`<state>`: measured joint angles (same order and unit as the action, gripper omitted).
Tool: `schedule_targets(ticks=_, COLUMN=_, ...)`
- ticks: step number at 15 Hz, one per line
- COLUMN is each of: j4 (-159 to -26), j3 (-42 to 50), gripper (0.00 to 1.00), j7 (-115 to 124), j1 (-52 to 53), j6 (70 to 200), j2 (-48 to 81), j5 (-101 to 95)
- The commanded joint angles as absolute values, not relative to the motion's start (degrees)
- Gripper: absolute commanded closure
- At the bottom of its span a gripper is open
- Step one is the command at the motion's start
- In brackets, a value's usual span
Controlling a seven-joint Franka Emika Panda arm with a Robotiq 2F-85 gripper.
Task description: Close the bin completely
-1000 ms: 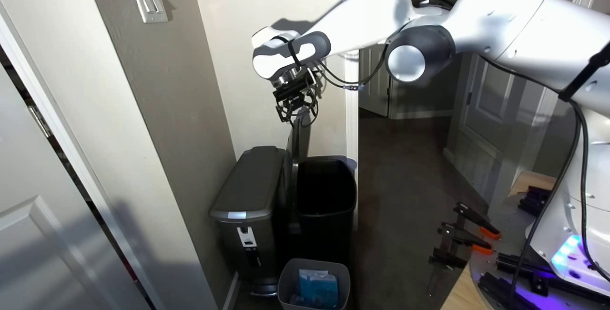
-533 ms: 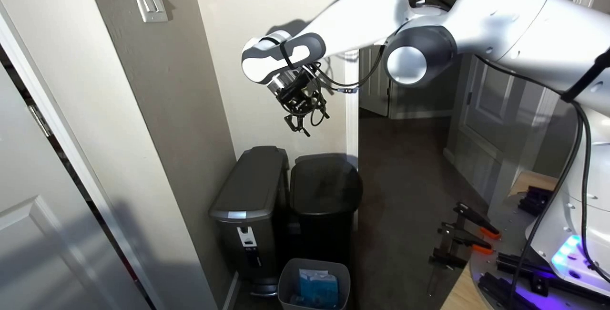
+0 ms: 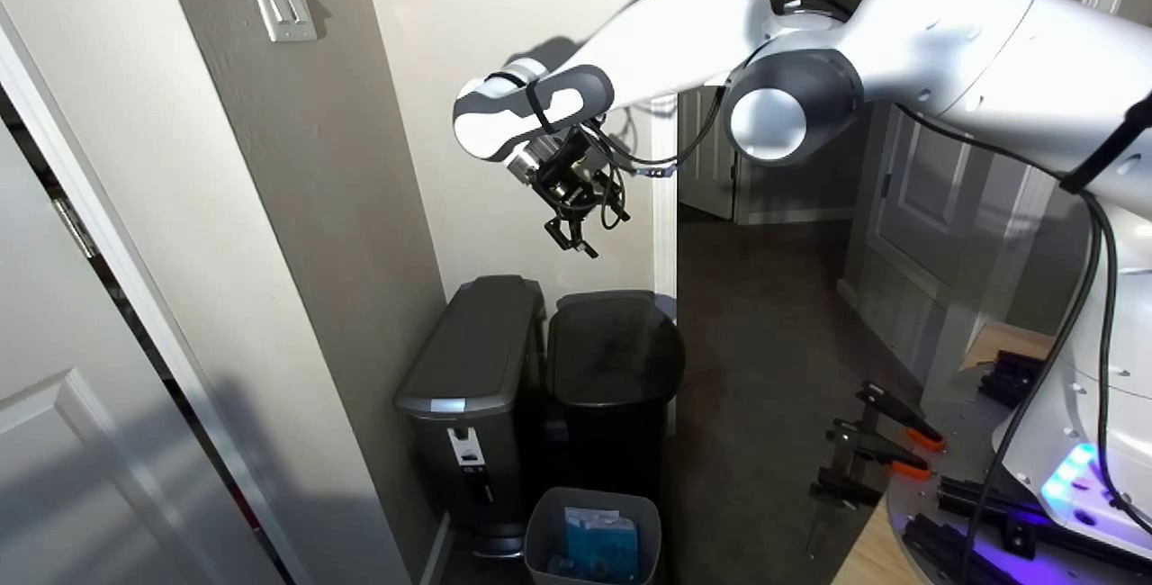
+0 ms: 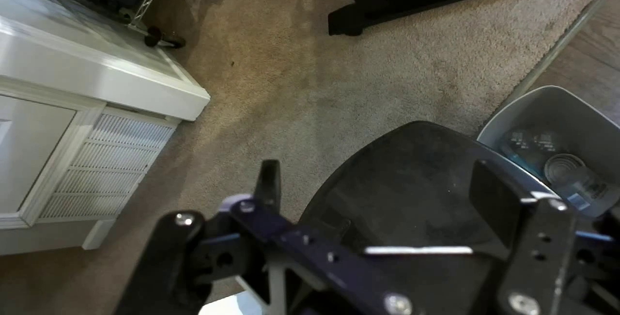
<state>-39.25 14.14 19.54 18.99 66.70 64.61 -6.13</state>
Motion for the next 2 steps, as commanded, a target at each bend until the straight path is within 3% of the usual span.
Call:
schedule_targets(ticks=1, j4=-39.25, j3=14.14, gripper=0.00, j7=19.53, j1=18.99, j6=66.70, j2=64.61, j5=-6.13)
schedule_targets(ticks=2, j4=-39.25, j3=14.14, gripper=0.00, j7=19.53, j1=18.99, j6=66.70, j2=64.61, j5=-6.13)
